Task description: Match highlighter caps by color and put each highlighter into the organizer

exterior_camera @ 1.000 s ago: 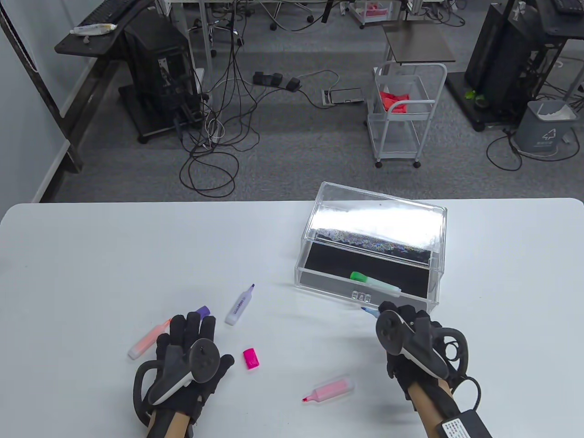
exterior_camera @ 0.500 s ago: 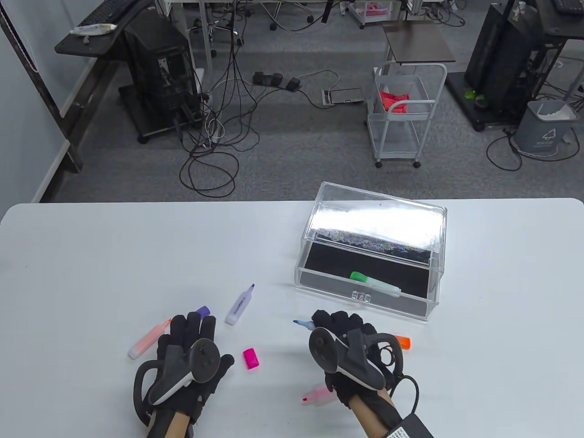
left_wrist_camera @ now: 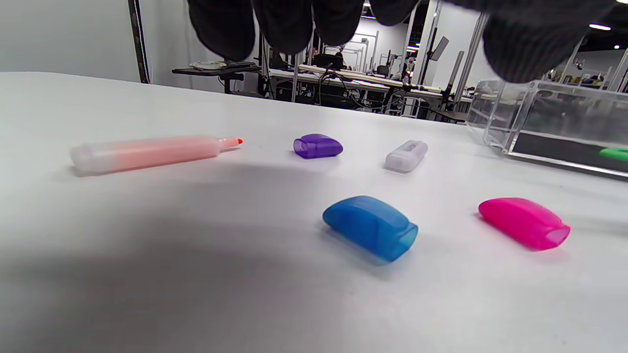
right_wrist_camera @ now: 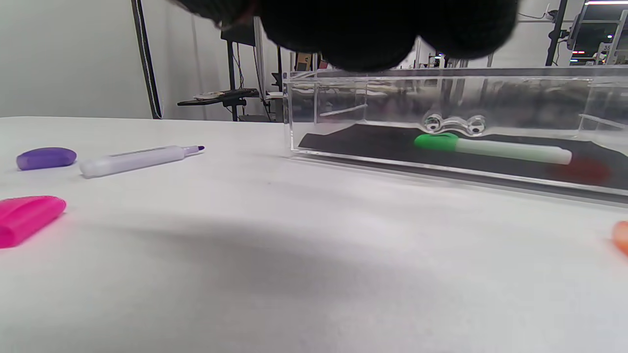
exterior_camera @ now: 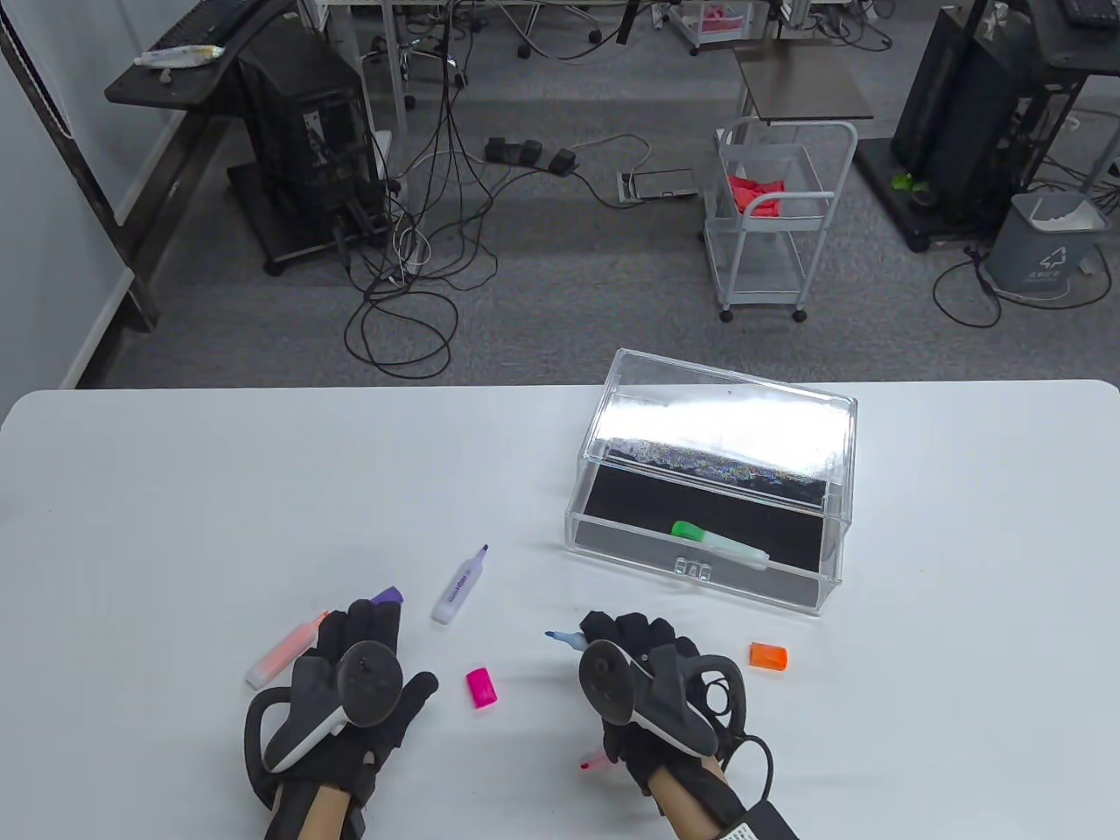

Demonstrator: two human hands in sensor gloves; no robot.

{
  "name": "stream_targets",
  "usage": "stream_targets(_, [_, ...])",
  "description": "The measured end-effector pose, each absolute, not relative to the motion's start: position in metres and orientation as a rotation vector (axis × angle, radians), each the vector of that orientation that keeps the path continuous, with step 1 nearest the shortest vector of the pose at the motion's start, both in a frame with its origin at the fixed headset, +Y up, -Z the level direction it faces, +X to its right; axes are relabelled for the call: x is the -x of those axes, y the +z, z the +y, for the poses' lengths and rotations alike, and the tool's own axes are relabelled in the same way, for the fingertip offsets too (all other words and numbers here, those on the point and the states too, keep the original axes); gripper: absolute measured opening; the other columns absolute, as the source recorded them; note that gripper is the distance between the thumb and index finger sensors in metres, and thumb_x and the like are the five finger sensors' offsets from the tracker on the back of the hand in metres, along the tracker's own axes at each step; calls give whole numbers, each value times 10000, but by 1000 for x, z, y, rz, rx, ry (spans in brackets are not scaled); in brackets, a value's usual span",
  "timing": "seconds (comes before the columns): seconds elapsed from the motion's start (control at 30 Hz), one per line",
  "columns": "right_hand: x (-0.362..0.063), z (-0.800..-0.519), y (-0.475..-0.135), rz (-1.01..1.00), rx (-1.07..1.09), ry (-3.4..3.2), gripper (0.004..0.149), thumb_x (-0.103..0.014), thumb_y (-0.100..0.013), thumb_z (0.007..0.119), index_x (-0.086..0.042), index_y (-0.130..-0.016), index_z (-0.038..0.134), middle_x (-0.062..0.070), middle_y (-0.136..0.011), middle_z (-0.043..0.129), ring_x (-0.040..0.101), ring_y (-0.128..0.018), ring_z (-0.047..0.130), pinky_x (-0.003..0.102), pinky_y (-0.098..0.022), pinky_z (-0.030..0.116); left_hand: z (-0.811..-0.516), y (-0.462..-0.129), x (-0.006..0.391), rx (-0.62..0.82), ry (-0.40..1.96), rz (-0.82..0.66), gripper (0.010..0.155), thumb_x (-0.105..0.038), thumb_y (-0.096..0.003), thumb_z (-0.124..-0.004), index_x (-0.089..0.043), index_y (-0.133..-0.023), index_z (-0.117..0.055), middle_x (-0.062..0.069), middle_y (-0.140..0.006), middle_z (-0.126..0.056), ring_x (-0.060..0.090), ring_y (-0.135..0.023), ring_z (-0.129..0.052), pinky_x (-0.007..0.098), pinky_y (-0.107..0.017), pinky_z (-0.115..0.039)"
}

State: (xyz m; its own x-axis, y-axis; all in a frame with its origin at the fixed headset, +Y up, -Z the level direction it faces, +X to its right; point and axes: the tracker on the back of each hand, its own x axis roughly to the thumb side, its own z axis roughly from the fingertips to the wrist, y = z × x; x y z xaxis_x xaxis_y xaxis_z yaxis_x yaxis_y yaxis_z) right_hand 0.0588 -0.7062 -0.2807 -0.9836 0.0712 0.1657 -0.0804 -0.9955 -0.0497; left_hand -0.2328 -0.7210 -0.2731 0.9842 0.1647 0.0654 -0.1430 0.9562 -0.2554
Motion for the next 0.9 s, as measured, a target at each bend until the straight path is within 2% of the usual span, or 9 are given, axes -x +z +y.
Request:
stream_targets(0.13, [-63,-707,-283,-77,-227,3039,519,-322,-460,704,-293,-947,528,34,-871,708,270,-659,825,537,-508,742,-709,-276,232,246,134,-92,828,-645,-615,-628,-259,-1229,-229,77,-1287,-348,413,-1207,-580,584,-833,-595])
stream_targets(0.3, [-63,-708,-282,-83,-230,3043,519,-323,-459,704,-294,-947,529,31,-875,706,266,-661,825,533,-508,744,-703,-280,233,326,-7,-136,793,-558,-612,-756,-300,-1219,-316,27,-1273,-438,337,-1167,-720,538,-817,-674])
stream_targets(0.6, [-63,-708,-282,-70,-222,3038,520,-322,-458,707,-294,-948,534,35,-879,703,267,-664,821,534,-511,741,-745,-288,228,527,-200,-123,760,-497,-580,-879,-407,-1184,-425,-84,-1245,-522,223,-1108,-797,498,-831,-676])
stream_targets(0.8, [-64,-708,-282,-63,-220,3032,520,-320,-458,708,-293,-948,536,36,-879,704,267,-664,820,534,-511,741,-752,-289,229,507,-189,-144,703,-494,-575,-886,-462,-1155,-490,-90,-1231,-548,221,-1085,-815,489,-820,-695])
stream_targets(0.9, [-63,-711,-281,-55,-224,3047,519,-319,-458,708,-293,-947,537,36,-882,702,266,-665,819,534,-512,739,-755,-286,232,472,-164,-166,628,-487,-577,-876,-481,-1122,-564,-86,-1220,-566,217,-1067,-825,491,-812,-704])
